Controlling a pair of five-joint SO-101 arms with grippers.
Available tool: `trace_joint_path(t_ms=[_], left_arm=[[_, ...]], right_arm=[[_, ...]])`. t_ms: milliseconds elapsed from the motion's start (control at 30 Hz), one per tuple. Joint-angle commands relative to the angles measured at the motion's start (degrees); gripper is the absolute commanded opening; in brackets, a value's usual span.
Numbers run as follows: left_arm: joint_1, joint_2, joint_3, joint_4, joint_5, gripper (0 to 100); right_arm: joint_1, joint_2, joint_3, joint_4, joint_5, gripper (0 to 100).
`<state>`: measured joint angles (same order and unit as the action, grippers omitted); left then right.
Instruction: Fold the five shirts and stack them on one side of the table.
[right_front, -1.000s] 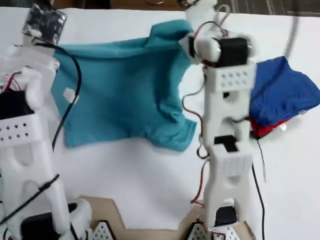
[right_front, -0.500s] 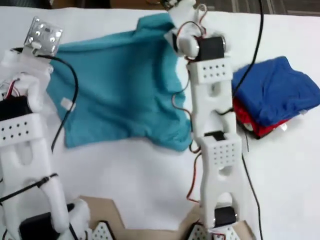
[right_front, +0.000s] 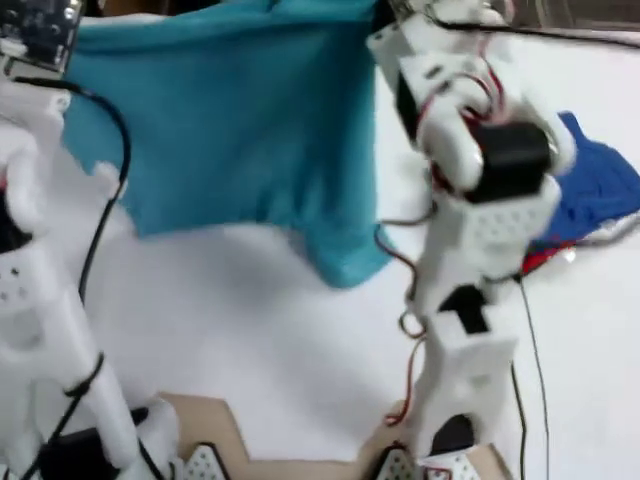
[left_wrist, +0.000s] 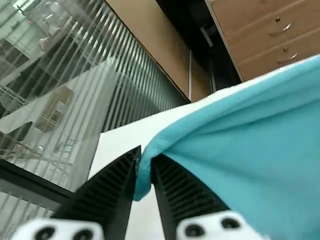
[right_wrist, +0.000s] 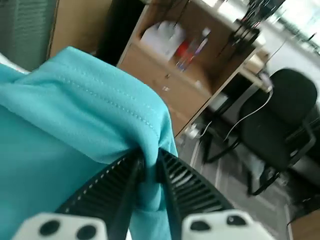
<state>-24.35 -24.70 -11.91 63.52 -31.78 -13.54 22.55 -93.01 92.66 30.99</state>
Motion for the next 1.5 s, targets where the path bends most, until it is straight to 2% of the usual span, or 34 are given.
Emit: trace_joint_path(t_ms=[0, 167, 400, 833, 1200, 1467], left_arm=[[-0.2, -1.5, -8.4, 5.2, 0.5, 2], [-0.2, -1.5, -16.0, 12.5, 0.5, 2], [-0.2, -1.5, -26.6, 21.6, 0.5, 2], [-0.2, -1.5, -38.5, 33.2, 0.6, 2], [-0.3, -1.5, -40.7, 37.8, 2.8, 2], [-0.4, -1.3, -40.2, 38.3, 16.4, 2]], right_arm=[[0.7, -6.4, -1.7, 1.6, 2.2, 2.1], [0.8, -9.7, -1.8, 4.6, 2.6, 2.1], [5.1, -15.1, -1.7, 6.4, 2.5, 2.1], [5.2, -25.5, -0.6, 8.7, 2.3, 2.1], [2.1, -41.0, 30.2, 8.6, -5.0, 2.1], [-0.4, -48.3, 51.0, 8.2, -8.8, 2.1]])
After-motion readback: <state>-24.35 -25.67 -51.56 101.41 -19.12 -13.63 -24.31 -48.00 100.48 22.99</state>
